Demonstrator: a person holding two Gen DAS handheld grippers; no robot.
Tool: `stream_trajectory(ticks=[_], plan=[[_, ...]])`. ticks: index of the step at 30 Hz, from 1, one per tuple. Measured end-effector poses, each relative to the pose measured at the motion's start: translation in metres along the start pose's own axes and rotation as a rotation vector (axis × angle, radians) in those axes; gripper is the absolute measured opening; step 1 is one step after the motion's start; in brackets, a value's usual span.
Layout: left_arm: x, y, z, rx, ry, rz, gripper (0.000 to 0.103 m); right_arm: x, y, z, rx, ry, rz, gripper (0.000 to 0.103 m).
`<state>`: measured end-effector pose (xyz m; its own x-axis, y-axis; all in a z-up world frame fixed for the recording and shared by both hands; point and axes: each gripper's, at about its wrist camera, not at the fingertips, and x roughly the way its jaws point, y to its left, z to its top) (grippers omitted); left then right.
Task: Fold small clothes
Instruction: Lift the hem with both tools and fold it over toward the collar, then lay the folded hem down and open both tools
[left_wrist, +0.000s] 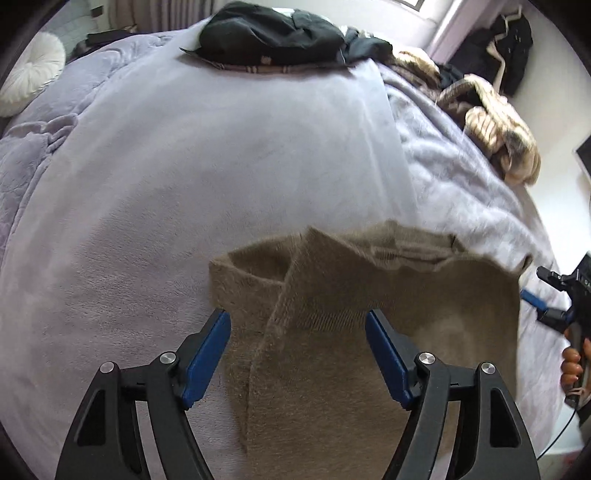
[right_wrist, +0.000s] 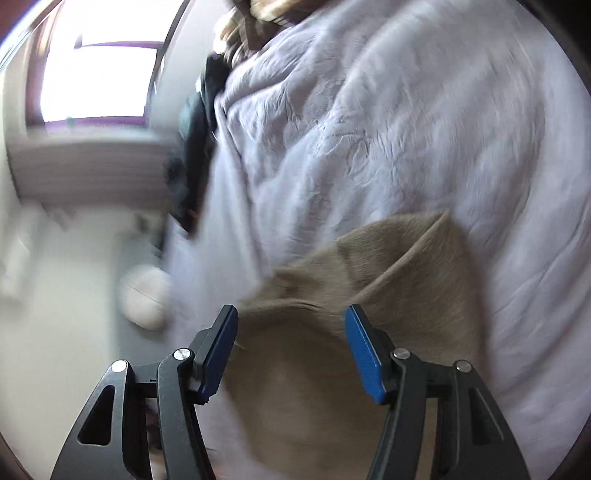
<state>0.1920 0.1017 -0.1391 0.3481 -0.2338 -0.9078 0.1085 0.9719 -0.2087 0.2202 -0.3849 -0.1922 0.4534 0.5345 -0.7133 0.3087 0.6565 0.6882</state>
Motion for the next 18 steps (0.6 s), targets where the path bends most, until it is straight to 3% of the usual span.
stream_trajectory(ticks=[5, 9, 11, 12, 13, 18], plan=[[0.031, -0.01, 0.01, -0.004, 0.036, 0.031, 0.076, 0.03, 0.027, -0.004, -0.224, 0.064, -0.211, 0.065], [0.052, -0.009, 0.015, -0.031, 0.055, 0.082, 0.076, 0.047, 0.025, -0.001, -0.247, 0.069, -0.289, 0.061], [0.057, -0.009, 0.016, -0.05, 0.057, 0.108, 0.076, 0.055, 0.023, 0.005, -0.254, 0.084, -0.355, 0.038], [0.057, -0.009, 0.016, -0.058, 0.049, 0.12, 0.076, 0.053, 0.022, 0.004, -0.259, 0.08, -0.39, 0.014], [0.054, -0.008, 0.016, -0.063, 0.03, 0.137, 0.076, 0.049, 0.018, 0.005, -0.245, 0.073, -0.387, 0.009], [0.036, -0.006, 0.016, -0.031, -0.018, 0.218, 0.076, 0.025, -0.004, 0.01, -0.138, 0.035, -0.432, 0.009]])
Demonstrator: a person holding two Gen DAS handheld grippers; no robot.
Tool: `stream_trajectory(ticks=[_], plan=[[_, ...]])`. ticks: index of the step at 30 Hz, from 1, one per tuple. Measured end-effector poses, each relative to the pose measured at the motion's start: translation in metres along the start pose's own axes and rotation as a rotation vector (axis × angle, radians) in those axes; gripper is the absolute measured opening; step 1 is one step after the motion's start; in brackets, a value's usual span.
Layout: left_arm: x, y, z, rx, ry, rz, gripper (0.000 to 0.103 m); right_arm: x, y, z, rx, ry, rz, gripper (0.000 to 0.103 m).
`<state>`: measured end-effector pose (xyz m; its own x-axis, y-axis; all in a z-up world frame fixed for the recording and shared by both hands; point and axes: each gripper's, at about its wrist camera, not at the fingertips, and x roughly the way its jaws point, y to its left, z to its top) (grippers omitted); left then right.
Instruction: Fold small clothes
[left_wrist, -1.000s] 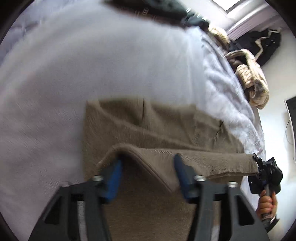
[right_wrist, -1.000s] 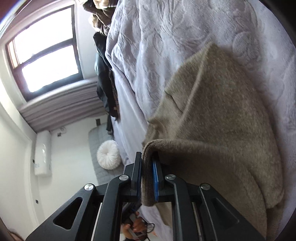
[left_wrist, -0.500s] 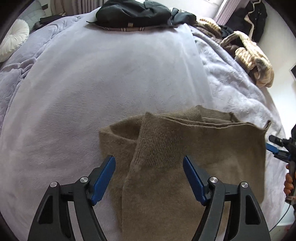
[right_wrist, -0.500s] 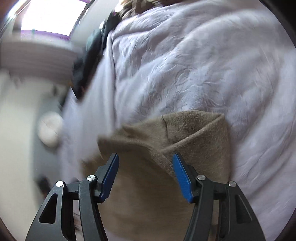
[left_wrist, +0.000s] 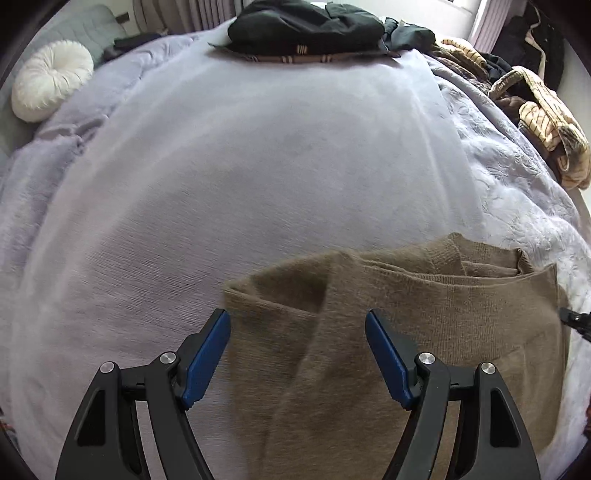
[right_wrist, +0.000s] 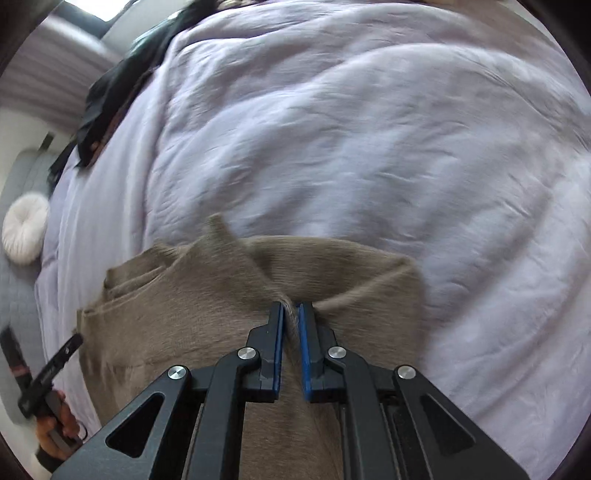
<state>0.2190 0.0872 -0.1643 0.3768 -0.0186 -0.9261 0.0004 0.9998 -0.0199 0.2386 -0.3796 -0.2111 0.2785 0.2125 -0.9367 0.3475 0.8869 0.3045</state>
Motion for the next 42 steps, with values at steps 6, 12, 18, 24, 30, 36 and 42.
stream_trajectory(ticks=[6, 12, 18, 24, 30, 36, 42], plan=[[-0.029, 0.017, -0.016, 0.038, 0.005, -0.063, 0.076, -0.033, -0.032, -0.037, 0.04, 0.026, 0.183, 0.049], [-0.032, 0.019, -0.062, 0.045, 0.1, -0.105, 0.076, -0.032, -0.055, -0.101, -0.019, 0.132, 0.171, 0.053], [-0.035, 0.019, -0.096, 0.029, 0.146, -0.097, 0.076, -0.04, -0.05, -0.121, -0.071, 0.174, 0.214, 0.006], [-0.029, 0.024, -0.112, 0.008, 0.172, -0.064, 0.076, -0.024, -0.076, -0.137, -0.004, 0.209, 0.093, 0.006], [-0.051, 0.022, -0.098, 0.025, 0.091, -0.097, 0.076, -0.048, -0.088, -0.145, 0.092, 0.123, 0.005, 0.027], [-0.053, -0.009, -0.076, 0.059, 0.038, -0.212, 0.066, -0.088, -0.06, -0.136, 0.017, -0.053, 0.02, 0.027], [-0.019, -0.039, -0.045, 0.085, 0.037, -0.249, 0.066, -0.059, -0.005, -0.103, -0.11, -0.059, 0.117, 0.026]])
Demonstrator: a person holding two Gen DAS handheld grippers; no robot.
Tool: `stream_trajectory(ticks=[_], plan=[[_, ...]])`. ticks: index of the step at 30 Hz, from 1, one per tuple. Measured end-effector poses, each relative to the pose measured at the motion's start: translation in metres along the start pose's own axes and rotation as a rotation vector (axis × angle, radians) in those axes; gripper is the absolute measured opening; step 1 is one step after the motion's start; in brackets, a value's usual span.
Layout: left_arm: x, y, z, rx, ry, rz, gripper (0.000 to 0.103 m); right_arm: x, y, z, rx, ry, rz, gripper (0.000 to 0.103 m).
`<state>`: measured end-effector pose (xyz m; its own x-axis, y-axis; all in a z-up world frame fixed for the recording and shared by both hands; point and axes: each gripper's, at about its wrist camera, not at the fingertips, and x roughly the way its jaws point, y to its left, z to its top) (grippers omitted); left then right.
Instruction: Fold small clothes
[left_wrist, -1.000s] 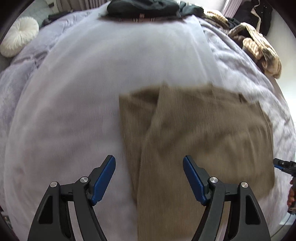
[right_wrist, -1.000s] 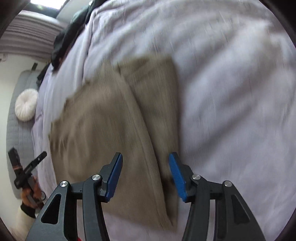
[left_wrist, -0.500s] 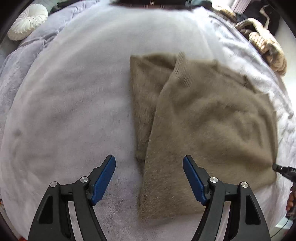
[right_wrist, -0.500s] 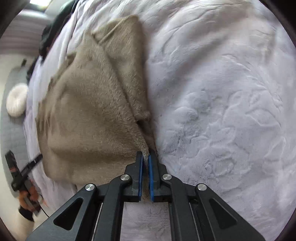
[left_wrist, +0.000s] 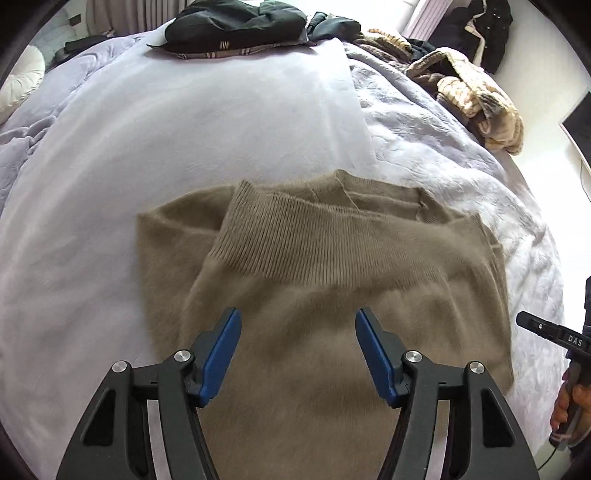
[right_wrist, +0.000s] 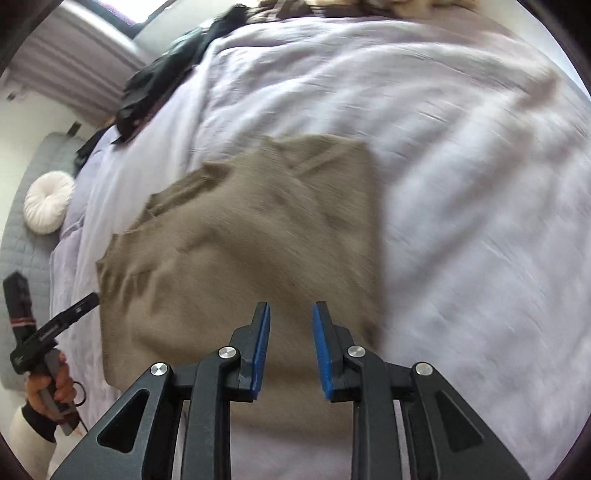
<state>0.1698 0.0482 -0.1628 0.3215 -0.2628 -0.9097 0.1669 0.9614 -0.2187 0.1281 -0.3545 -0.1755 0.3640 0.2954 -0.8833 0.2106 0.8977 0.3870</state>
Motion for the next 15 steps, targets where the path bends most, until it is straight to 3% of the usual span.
stream_trajectory(ticks=[4, 8, 13, 14, 15], plan=[[0.039, 0.019, 0.01, -0.072, 0.052, 0.049, 0.066, 0.046, -0.004, 0.023, 0.058, 0.04, 0.023, 0.026], [0.041, 0.032, 0.005, -0.095, 0.049, 0.02, 0.066, 0.059, -0.022, 0.024, 0.103, 0.044, 0.02, 0.0], [0.014, 0.041, -0.007, -0.09, 0.056, 0.06, 0.066, 0.037, -0.044, 0.018, 0.174, 0.038, -0.013, 0.0], [0.006, 0.045, -0.013, -0.1, 0.058, 0.085, 0.067, 0.029, -0.045, 0.015, 0.187, 0.038, -0.032, 0.01], [-0.001, 0.047, -0.018, -0.105, 0.065, 0.094, 0.067, 0.023, -0.045, 0.012, 0.188, 0.039, -0.028, 0.011]])
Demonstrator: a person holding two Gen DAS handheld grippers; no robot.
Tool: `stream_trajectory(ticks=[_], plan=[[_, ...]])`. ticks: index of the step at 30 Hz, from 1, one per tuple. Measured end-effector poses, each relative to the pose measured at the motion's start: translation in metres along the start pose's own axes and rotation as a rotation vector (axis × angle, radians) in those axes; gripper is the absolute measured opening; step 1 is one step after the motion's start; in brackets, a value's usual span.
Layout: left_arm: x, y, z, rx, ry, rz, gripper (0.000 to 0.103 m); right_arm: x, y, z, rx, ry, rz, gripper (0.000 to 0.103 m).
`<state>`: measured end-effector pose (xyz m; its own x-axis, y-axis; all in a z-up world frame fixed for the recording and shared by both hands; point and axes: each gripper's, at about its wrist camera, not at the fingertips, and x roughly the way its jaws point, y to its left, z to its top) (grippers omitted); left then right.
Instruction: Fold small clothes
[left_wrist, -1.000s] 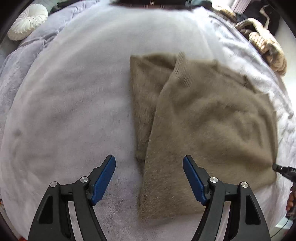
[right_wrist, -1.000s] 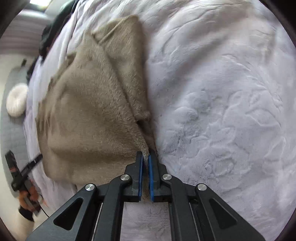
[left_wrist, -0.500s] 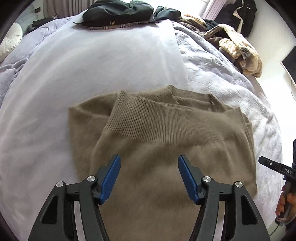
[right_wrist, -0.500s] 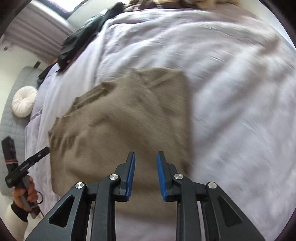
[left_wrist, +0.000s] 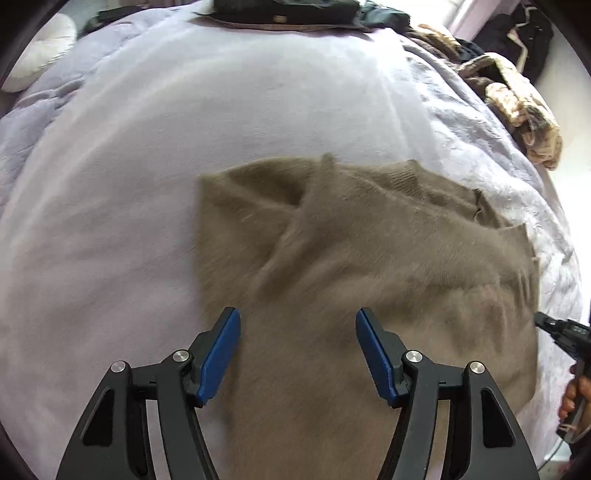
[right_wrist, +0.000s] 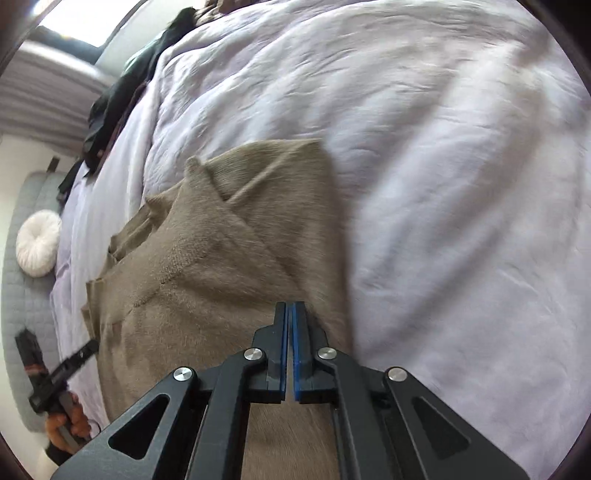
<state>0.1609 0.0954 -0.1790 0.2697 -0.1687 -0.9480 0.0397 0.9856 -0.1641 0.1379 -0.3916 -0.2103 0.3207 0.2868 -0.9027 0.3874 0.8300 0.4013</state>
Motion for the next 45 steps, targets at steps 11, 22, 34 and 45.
stream_trajectory(ticks=[11, 22, 34, 45], plan=[[-0.026, 0.063, -0.121, -0.31, 0.174, -0.167, 0.077, -0.007, -0.029, -0.138, 0.262, 0.178, 0.372, 0.071], [0.0, 0.066, -0.124, -0.51, 0.086, -0.185, 0.02, 0.018, -0.062, -0.129, 0.601, 0.018, 0.447, 0.008], [-0.008, 0.083, -0.148, -0.396, 0.076, -0.128, 0.02, 0.019, -0.055, -0.103, 0.338, 0.084, 0.237, 0.008], [-0.056, 0.054, -0.125, -0.196, 0.019, -0.073, 0.02, -0.048, -0.015, -0.118, 0.112, 0.016, 0.151, 0.014]])
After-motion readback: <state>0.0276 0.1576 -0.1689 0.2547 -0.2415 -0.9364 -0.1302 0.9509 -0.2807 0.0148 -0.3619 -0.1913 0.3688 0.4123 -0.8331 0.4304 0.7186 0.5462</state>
